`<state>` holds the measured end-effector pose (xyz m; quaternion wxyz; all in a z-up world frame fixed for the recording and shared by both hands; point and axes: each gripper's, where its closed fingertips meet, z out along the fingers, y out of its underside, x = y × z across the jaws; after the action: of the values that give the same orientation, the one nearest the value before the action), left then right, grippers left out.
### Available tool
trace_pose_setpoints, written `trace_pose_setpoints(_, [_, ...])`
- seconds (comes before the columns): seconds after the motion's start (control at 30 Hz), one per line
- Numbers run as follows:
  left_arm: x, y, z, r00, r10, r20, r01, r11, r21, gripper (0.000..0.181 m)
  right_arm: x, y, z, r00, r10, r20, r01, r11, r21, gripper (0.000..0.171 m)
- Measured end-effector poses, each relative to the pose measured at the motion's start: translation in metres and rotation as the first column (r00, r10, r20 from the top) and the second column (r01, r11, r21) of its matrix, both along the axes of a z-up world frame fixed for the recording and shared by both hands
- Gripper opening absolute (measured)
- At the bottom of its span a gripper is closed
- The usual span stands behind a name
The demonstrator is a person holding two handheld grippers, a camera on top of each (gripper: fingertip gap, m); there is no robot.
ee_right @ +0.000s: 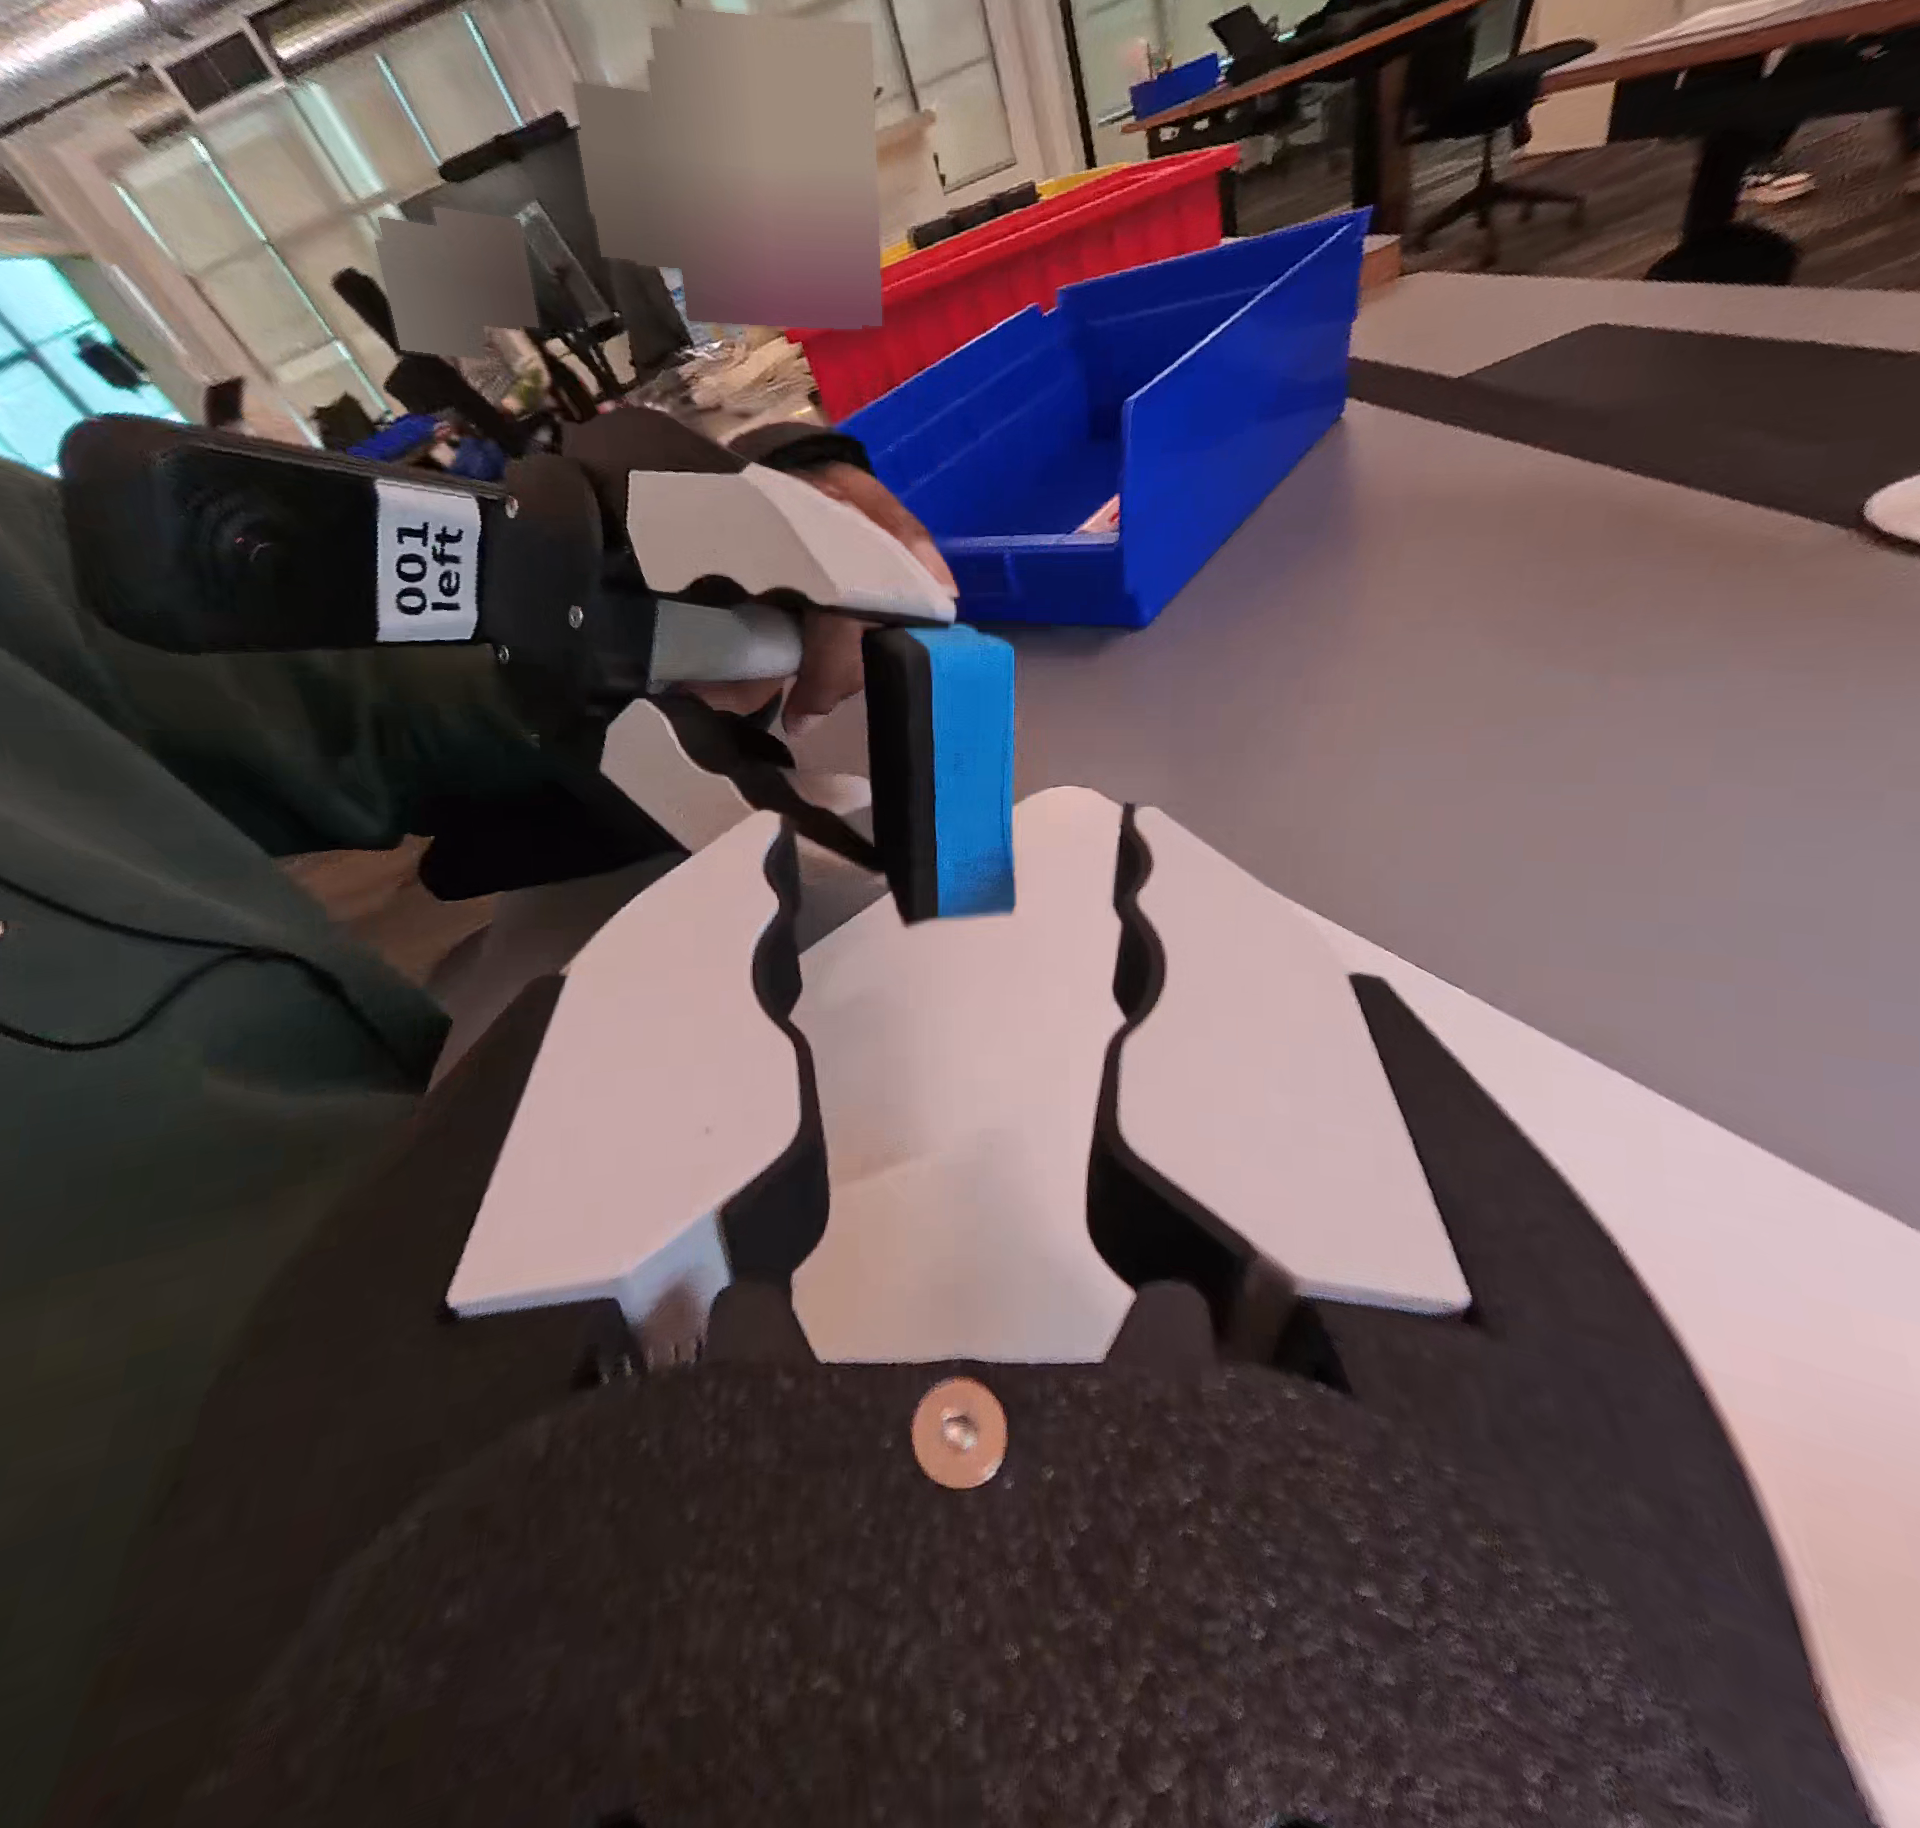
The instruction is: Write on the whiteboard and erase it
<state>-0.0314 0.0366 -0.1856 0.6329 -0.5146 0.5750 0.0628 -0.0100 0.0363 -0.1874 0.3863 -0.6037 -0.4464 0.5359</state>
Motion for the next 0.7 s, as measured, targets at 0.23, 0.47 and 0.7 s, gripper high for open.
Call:
trace_pose_setpoints(0.23, [0.004,-0.014,-0.005,0.957,-0.085,0.279,0.189,0.909,-0.370,0.058,0.002,-0.003,0.000,0.999,0.003,0.044,-0.016,0.958,0.286,0.021])
trace_pose_setpoints(0.47, [0.000,-0.016,-0.005,0.666,0.224,0.712,0.672,0.235,-0.702,0.072,0.002,-0.024,0.001,0.986,-0.158,0.057,0.014,0.417,0.909,0.021])
trace_pose_setpoints(0.7, [0.013,-0.030,-0.012,0.710,0.146,0.689,0.653,0.230,-0.722,0.061,0.001,-0.025,-0.006,0.981,-0.179,0.082,-0.003,0.400,0.916,0.031])
